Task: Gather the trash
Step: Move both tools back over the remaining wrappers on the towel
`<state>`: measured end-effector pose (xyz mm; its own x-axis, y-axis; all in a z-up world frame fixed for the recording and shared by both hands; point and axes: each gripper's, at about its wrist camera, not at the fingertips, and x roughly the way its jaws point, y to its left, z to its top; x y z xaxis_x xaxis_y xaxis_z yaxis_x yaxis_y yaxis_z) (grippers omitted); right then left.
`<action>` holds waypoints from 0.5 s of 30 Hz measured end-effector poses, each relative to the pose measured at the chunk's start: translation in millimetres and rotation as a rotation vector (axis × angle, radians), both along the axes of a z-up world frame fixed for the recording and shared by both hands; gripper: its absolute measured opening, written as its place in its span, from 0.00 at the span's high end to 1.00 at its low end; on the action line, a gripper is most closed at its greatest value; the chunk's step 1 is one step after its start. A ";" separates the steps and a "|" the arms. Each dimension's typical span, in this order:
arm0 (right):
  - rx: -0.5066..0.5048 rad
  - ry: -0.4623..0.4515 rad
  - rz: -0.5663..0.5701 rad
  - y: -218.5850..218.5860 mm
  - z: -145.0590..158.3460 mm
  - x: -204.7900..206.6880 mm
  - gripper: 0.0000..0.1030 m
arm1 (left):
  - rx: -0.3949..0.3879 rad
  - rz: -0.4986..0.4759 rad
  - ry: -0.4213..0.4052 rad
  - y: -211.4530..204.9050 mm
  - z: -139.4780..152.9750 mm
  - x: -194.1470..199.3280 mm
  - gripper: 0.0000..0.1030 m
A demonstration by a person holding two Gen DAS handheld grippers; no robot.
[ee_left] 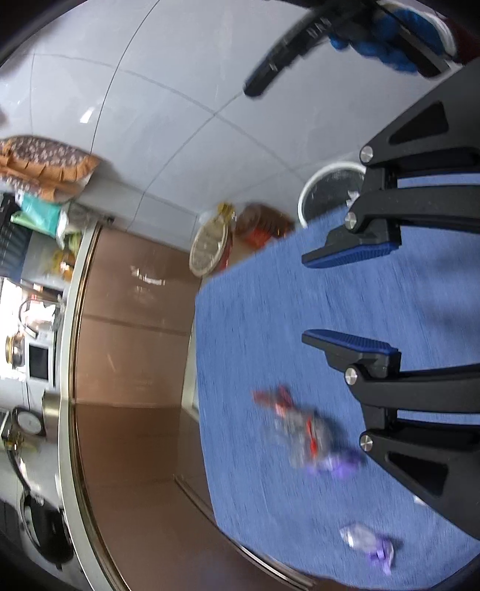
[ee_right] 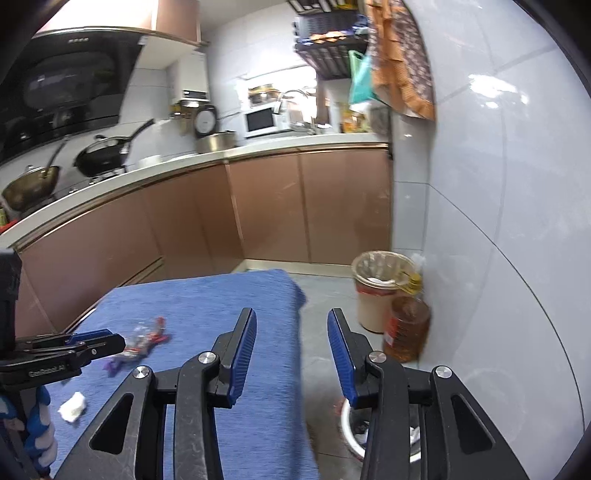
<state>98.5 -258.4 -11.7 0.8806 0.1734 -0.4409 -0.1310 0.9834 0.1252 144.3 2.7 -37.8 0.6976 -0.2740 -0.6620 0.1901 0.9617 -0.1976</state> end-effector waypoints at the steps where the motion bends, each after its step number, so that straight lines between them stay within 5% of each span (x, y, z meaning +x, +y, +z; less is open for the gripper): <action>1: 0.000 -0.003 0.012 3.5 2.4 -2.1 0.62 | 0.010 0.013 0.002 10.1 -3.1 -2.1 0.68; 15: 0.067 0.103 0.194 63.7 -7.1 26.6 0.60 | 0.115 0.107 0.175 117.0 -69.4 12.5 0.68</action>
